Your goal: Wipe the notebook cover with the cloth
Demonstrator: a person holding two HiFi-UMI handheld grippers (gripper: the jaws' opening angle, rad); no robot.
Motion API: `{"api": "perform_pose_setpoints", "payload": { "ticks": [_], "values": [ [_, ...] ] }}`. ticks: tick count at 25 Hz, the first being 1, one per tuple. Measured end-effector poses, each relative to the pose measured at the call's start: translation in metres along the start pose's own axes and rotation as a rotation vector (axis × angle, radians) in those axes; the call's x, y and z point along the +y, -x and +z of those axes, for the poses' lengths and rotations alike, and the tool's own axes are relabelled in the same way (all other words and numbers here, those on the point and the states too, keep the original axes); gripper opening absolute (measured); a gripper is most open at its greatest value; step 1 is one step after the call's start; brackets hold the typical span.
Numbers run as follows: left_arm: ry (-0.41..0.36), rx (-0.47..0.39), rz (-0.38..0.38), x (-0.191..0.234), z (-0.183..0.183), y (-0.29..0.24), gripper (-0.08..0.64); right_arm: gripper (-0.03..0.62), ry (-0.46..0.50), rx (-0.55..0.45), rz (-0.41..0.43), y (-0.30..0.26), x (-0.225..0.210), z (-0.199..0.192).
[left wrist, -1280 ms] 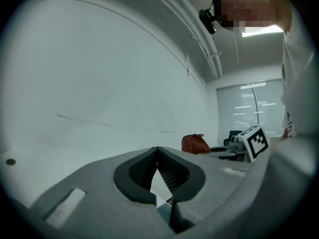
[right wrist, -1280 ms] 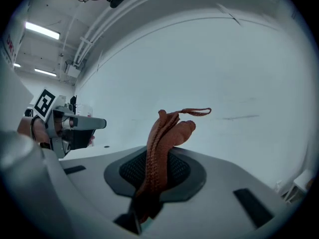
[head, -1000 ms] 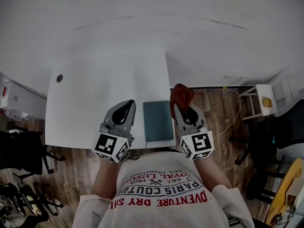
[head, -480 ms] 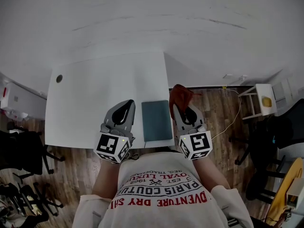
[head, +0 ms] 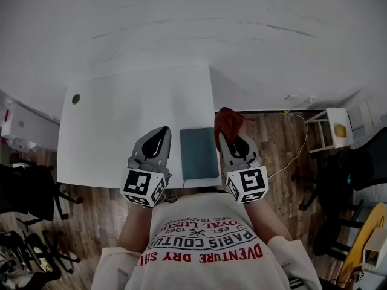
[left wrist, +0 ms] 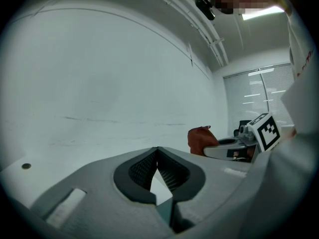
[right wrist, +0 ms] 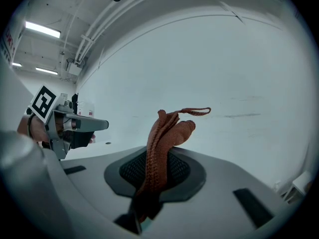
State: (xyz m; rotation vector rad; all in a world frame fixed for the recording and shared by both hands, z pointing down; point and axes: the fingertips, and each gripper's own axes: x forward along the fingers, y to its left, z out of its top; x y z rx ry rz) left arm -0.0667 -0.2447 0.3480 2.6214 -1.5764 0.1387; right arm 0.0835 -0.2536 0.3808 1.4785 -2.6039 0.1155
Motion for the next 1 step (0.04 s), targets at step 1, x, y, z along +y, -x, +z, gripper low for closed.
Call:
{"api": "perform_pose_setpoints", "payload": {
  "ticks": [1],
  "values": [
    [0.001,0.001,0.002,0.0005,-0.0001,-0.0001,0.009,0.075,0.001,0.004,-0.001,-0.0006,0.0001,-0.0006]
  ]
}}
